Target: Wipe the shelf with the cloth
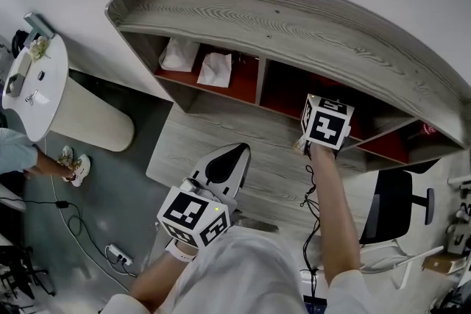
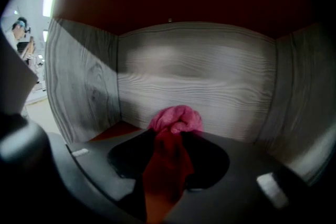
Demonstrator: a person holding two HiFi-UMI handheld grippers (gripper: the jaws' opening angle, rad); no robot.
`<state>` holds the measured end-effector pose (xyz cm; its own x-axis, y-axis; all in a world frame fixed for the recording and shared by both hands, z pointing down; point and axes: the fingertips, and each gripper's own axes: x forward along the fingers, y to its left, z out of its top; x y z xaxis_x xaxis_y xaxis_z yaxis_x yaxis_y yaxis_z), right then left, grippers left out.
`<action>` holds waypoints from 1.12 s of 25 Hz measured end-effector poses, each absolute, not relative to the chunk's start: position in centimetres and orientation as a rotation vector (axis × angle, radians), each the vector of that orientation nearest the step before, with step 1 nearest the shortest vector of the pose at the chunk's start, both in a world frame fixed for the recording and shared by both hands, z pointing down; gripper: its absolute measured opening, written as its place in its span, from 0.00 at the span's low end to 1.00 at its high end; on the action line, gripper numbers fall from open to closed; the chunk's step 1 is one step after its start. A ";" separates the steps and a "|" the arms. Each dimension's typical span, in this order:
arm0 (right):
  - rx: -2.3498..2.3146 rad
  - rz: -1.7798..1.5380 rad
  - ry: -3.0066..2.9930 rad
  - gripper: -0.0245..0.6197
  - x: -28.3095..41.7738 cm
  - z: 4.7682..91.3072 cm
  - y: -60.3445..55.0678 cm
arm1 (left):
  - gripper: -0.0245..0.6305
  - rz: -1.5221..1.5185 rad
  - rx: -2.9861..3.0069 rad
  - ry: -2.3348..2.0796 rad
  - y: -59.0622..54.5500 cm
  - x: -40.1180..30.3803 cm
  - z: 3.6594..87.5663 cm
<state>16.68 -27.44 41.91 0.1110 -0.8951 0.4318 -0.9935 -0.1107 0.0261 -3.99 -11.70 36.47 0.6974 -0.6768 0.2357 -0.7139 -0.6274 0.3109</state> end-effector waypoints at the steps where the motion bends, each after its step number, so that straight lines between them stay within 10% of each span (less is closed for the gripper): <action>1: 2.050 0.446 -1.884 0.30 16.0 42.0 -27.7 | 0.05 0.135 2.526 -1.085 -11.8 -4.1 36.5; 28: 1.452 0.095 -2.297 0.30 5.5 41.3 -31.1 | 0.05 0.165 2.509 -1.117 -13.6 -5.0 36.6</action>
